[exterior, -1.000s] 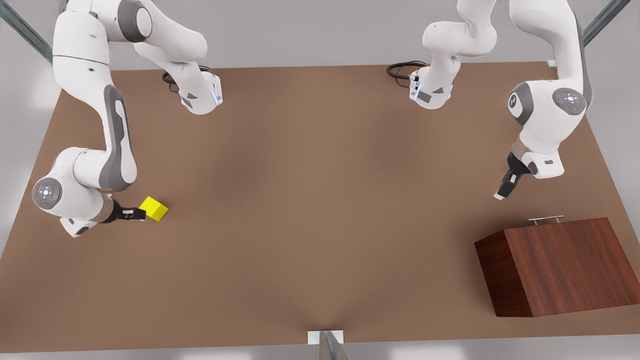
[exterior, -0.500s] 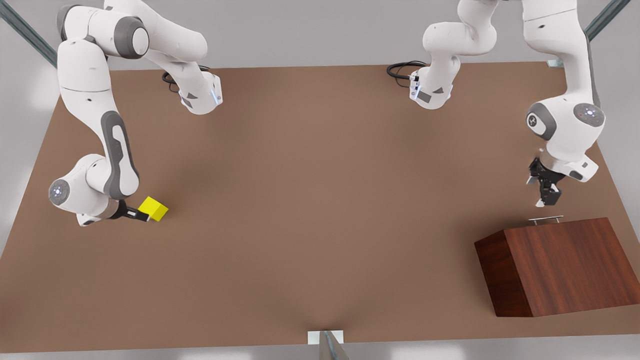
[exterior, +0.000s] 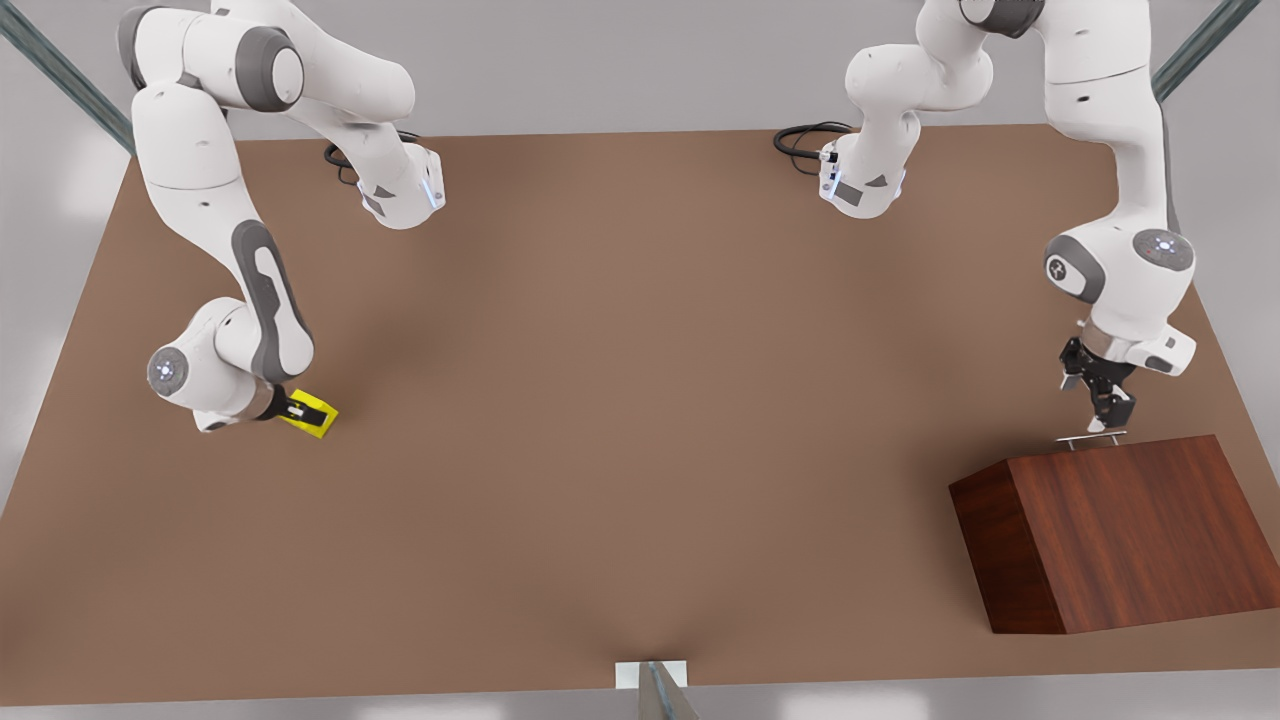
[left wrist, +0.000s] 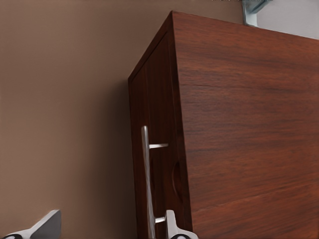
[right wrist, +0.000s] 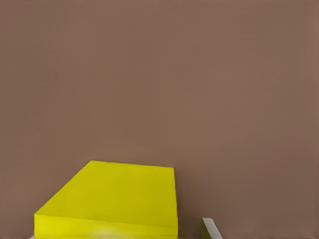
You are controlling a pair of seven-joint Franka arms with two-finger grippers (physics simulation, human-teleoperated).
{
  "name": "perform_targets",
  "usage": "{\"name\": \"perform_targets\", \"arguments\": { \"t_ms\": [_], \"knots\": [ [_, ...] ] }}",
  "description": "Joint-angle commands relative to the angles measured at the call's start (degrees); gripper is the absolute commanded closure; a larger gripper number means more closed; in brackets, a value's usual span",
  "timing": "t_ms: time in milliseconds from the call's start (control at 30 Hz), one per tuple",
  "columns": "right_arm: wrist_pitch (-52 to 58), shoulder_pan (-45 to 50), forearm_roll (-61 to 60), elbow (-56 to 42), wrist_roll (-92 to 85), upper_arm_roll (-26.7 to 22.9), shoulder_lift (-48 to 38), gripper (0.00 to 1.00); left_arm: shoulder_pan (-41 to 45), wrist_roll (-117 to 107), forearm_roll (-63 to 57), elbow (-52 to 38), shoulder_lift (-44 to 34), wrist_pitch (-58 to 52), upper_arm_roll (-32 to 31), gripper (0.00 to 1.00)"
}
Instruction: Open the drawer with left arm, place the square in the middle with right arm, and place the square in the drawer with left arm
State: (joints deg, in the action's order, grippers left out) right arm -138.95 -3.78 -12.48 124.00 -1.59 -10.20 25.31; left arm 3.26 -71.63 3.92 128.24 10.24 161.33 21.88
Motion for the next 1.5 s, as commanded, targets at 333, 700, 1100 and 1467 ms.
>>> {"name": "perform_targets", "arguments": {
  "t_ms": [333, 700, 1100, 1467],
  "knots": [
    [-1.6, 0.3, -0.2, 0.2, 0.8, 0.1, 0.2, 0.31, -0.3, 0.3, 1.9, -0.5, 5.1, 2.2, 0.0, 0.00],
    [3.9, 1.8, 0.0, -0.8, 4.8, 4.7, -6.2, 0.35, -0.5, 0.3, 1.8, -1.2, 6.5, 2.2, 0.0, 0.00],
    [3.3, 51.3, -0.1, -38.3, 88.8, 8.5, 17.0, 0.34, -1.5, 0.6, 1.8, 0.3, 5.4, 0.0, 0.1, 0.00],
    [2.8, 57.6, 1.5, -56.8, 111.3, 8.3, 30.4, 0.00, -1.4, 0.8, 1.7, 4.1, 1.4, -2.9, 1.7, 0.00]
  ]
}}
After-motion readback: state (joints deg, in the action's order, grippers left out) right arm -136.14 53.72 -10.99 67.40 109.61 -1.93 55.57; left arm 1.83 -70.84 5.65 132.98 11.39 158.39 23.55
